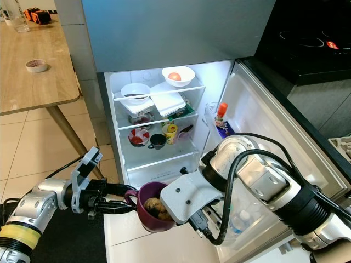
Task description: Restocking fridge
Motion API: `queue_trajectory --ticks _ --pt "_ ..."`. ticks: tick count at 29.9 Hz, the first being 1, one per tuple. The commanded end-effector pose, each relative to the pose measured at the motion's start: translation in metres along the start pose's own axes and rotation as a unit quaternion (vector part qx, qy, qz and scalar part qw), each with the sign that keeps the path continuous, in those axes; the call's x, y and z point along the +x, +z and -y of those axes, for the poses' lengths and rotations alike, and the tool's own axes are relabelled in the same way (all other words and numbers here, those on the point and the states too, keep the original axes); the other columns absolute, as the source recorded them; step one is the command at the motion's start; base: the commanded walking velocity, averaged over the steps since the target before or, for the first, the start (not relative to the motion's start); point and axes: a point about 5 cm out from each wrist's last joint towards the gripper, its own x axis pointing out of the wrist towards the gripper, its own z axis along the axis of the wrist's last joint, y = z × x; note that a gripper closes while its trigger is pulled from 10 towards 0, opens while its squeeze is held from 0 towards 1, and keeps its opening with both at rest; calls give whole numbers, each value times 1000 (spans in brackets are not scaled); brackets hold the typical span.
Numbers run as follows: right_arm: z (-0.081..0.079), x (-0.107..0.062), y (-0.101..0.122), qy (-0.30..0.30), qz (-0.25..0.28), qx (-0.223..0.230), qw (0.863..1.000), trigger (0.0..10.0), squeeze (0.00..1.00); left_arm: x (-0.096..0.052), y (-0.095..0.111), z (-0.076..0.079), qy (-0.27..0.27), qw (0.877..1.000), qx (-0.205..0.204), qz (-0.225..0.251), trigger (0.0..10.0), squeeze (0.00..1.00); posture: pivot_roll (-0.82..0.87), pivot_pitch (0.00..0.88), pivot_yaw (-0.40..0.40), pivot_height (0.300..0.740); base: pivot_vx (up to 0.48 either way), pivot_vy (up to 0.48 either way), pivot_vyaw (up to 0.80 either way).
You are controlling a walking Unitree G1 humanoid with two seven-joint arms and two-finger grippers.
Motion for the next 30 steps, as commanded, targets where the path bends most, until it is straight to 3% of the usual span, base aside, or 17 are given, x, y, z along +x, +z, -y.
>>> queue_trajectory --ticks 1,15,16,17,19,20,23,24,29,30 --pt "0 0 10 13 10 -26 1000 0 0 4 4 0 -6 1000 8 0 0 0 -18 0 -29 740 0 0 0" --pt "3 4 4 3 -5 -18 1000 0 0 7 3 2 -16 1000 1 3 0 0 -21 0 -30 740 0 0 0" --pt "5 4 3 -7 -5 -18 1000 824 0 7 2 2 -16 1000 1 4 0 0 -21 0 -30 740 0 0 0" --pt "8 4 3 -24 -8 -18 1000 10000 0 7 2 3 -16 1000 0 4 0 0 -21 0 -30 740 0 0 0" --pt "12 3 2 -43 -13 -19 999 10000 0 7 2 3 -17 1000 0 5 0 0 -21 0 -30 740 0 0 0" --pt "14 2 1 -47 -13 -17 999 10000 463 7 2 3 -14 1000 1 5 0 0 -20 0 -32 740 0 0 0" --pt "14 2 1 -47 -13 -17 999 10000 463 7 2 3 -14 1000 1 5 0 0 -20 0 -32 740 0 0 0" --pt "14 1 1 -48 -8 -14 999 10000 965 7 2 3 -12 1000 2 6 0 0 -20 0 -32 740 0 0 0" --pt "16 -2 4 -63 10 -14 998 10000 1000 3 7 0 2 1000 8 16 0 0 -20 0 -32 740 0 0 0" --pt "16 -4 6 -67 20 -13 997 10000 855 0 9 -1 8 1000 11 21 0 0 -18 0 -35 740 0 0 0"
